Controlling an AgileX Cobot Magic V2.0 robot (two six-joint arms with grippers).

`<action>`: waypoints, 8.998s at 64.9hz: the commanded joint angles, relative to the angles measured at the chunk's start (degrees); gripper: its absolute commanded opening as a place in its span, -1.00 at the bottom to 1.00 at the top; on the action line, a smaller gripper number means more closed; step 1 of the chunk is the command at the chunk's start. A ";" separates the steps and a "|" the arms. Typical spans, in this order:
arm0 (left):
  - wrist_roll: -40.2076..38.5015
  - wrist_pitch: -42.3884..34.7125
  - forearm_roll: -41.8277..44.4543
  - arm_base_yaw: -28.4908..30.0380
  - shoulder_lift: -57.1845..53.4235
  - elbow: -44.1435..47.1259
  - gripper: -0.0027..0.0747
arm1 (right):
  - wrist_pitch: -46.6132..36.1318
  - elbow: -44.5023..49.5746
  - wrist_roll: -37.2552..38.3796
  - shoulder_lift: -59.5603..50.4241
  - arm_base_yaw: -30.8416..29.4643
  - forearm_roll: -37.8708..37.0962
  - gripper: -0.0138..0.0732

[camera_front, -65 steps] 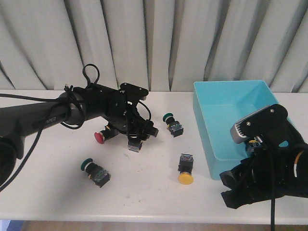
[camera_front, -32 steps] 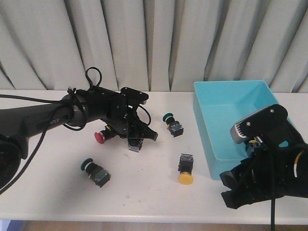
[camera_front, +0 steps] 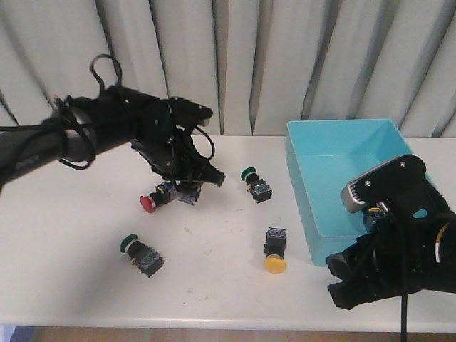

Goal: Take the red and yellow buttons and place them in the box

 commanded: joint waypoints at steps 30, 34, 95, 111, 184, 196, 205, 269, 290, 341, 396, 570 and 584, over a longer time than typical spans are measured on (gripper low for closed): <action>2.15 -14.00 0.67 0.04 -40.38 34.77 -0.48 | -2.66 -1.39 -0.58 -0.99 0.08 -0.79 0.19; 3.81 -13.41 -1.56 -0.25 -42.11 37.36 -0.48 | -2.66 -1.39 -0.58 -0.99 0.08 -0.79 0.19; 73.91 0.36 -89.47 -0.80 -28.59 39.68 -0.48 | -7.25 -1.39 -52.72 2.94 0.08 30.96 0.53; 73.54 1.13 -93.39 -0.80 -28.59 39.68 -0.48 | -10.93 -1.39 -67.53 9.18 0.08 43.35 0.49; 74.11 2.25 -88.37 -0.56 -28.70 39.68 0.58 | -12.95 -1.39 -81.15 12.20 0.02 56.46 -0.25; 74.11 2.83 -81.73 -0.51 -28.89 39.61 0.70 | -16.20 -1.39 -78.36 12.20 0.02 53.94 -0.25; 74.11 1.12 -74.95 -0.51 -28.89 39.61 0.65 | -20.02 -1.54 -71.06 12.06 -1.02 47.21 -0.24; 73.48 -11.43 -56.66 -0.51 -30.63 39.65 0.35 | 13.33 -40.22 -5.72 48.26 -26.73 3.01 -0.20; 73.48 -11.02 -56.44 -0.51 -30.51 39.65 0.35 | 16.46 -48.79 -4.87 58.34 -26.73 3.76 -0.18; 73.48 -11.93 -56.39 -0.51 -30.51 39.65 0.35 | 20.78 -48.89 -5.45 52.88 -26.73 4.07 0.26; 73.53 -12.98 -56.35 -0.51 -30.51 39.65 0.34 | 4.18 -1.85 -6.87 -10.34 -26.73 4.91 0.17; 4.64 -38.07 4.13 9.88 -63.98 59.05 -0.95 | 2.98 7.31 -6.98 -17.69 -26.73 5.71 -0.70; 4.49 -48.43 4.07 17.89 -85.39 80.19 -0.95 | 3.05 7.31 -6.98 -17.69 -26.73 5.71 -0.70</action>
